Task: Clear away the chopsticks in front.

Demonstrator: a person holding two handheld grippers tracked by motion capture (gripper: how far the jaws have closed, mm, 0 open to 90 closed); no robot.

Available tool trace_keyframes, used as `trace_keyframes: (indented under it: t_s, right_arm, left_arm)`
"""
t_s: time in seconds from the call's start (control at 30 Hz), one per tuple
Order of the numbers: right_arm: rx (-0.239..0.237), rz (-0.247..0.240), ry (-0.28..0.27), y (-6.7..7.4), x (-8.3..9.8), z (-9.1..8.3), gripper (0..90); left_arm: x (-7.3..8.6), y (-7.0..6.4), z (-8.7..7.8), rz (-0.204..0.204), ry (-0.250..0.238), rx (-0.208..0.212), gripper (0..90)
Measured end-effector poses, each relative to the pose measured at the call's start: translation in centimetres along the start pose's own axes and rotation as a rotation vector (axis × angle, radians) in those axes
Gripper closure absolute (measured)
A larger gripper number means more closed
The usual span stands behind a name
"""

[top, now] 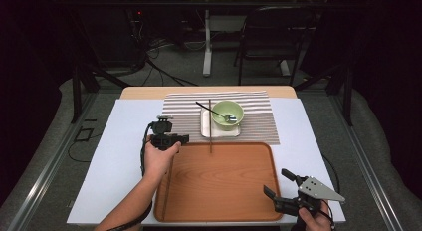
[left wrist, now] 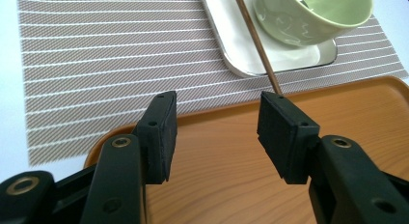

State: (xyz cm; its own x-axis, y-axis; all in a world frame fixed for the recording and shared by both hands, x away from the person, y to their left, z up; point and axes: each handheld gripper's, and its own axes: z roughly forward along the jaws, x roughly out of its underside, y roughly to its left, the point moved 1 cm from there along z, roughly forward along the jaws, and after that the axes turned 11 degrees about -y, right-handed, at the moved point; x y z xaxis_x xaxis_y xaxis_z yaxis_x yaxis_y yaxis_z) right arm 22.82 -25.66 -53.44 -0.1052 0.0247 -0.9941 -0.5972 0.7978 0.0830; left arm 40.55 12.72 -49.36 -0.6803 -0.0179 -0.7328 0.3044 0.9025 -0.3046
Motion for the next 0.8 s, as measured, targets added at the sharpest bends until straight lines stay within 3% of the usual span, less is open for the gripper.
trace_keyframes:
  t_s: [0.2,0.43,0.53,0.6,0.7,0.8]
  right_arm:
    - [-0.001,-0.002,-0.001,0.0,0.0,0.0,14.6]
    - [-0.002,-0.003,-0.002,0.0,0.0,0.0,14.6]
    - [-0.003,-0.005,-0.004,0.0,0.0,0.0,14.6]
    - [-0.002,-0.004,-0.003,0.0,0.0,0.0,14.6]
    - [-0.003,-0.005,-0.003,0.0,0.0,0.0,14.6]
    - [-0.003,-0.006,-0.004,0.0,0.0,0.0,14.6]
  left_arm:
    - [-0.8,-0.3,0.9,0.023,-0.02,0.015,54.8]
    - [-1.7,-0.4,2.1,0.063,-0.009,0.001,52.0]
    - [-1.9,-0.4,2.6,0.127,-0.041,-0.009,48.1]
    - [-2.1,-0.5,2.9,0.15,-0.036,-0.03,46.2]
    - [-2.3,-0.3,3.2,0.138,-0.018,-0.049,47.5]
    - [-2.4,0.0,3.5,0.081,0.008,-0.031,49.7]
